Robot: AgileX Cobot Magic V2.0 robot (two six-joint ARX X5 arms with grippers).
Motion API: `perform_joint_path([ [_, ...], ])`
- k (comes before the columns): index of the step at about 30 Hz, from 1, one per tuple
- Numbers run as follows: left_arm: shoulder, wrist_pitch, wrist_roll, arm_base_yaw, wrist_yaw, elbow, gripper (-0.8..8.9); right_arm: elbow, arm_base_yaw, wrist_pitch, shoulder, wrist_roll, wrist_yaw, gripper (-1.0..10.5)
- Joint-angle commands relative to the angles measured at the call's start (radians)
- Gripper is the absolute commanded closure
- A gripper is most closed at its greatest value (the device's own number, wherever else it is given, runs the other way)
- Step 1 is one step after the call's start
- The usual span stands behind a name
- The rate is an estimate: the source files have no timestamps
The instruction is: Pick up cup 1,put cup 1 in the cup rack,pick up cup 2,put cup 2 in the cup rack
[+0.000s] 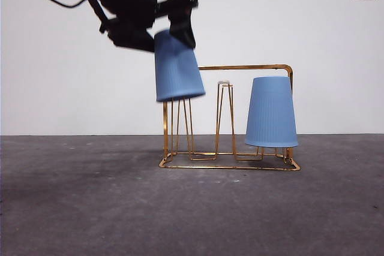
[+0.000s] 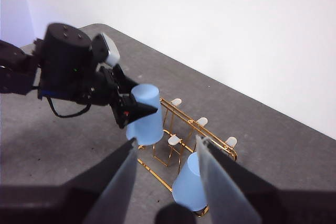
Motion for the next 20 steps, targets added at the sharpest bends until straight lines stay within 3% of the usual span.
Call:
perform_joint_path([
  [1,0.015,0.008,0.009,0.001,-0.006,-0.003,8.22,-0.003,0.000,0.001,-0.002,0.011,0.001,7.5],
  [20,0.151,-0.004,0.036,0.008,-0.032,-0.003,8.22,-0.004,0.000,-0.025,-0.002,0.015,0.000,7.5],
])
